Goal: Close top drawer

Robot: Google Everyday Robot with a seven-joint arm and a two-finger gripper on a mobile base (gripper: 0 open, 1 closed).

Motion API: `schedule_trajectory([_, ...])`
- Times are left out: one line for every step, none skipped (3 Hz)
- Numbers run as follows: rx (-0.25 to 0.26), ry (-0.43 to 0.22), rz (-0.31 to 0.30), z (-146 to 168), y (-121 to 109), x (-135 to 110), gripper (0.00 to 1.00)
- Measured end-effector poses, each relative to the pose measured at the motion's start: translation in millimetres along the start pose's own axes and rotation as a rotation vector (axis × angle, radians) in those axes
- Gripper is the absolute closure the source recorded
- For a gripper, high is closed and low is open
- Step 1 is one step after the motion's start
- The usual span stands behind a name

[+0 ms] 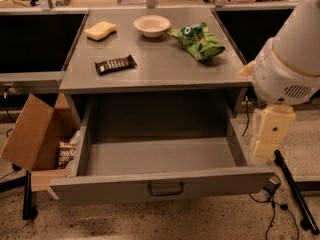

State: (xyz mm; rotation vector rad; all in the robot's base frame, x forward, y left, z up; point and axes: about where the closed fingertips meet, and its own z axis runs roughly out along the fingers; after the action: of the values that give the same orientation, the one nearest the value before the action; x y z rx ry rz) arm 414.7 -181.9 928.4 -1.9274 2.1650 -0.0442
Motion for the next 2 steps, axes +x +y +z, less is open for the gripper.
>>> schedule_trajectory([-0.061, 0.017, -0.081, 39.6, 39.7, -13.6, 0.16])
schedule_trajectory([-0.127, 0.038, -0.129, 98.5, 89.0, -5.0, 0.47])
